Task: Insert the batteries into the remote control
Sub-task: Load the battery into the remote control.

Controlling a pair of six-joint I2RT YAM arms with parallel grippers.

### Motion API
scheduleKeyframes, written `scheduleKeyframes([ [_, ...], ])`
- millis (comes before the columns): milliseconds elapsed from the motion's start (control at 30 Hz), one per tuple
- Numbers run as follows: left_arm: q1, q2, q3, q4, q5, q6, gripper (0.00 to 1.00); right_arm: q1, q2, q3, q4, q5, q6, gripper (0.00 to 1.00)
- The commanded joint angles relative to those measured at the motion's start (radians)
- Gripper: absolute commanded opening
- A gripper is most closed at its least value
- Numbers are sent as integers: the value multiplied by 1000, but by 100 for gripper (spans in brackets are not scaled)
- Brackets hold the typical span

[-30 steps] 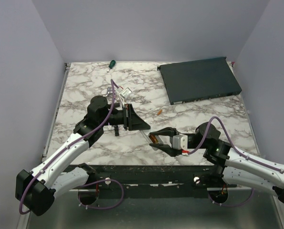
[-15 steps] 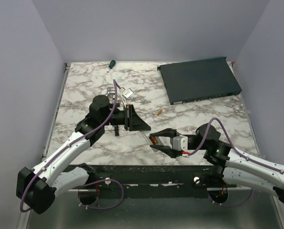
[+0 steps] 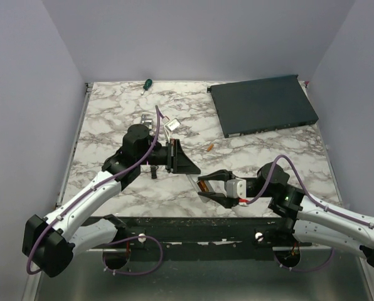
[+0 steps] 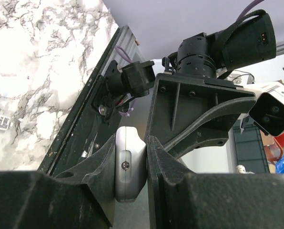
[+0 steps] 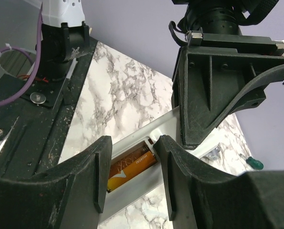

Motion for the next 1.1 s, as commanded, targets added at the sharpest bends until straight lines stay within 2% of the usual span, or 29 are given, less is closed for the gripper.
scheduleKeyframes([
  [0,-19,6,49,1,63,13,0,2,-9,-16,-31,18,4,52],
  [500,-25,29,51,-17,67,41,0,1,-62,54,-187,-58,-1,50],
  [1067,-35,46,57,-63,72,64,0,2,-15,96,-196,-107,-28,45],
])
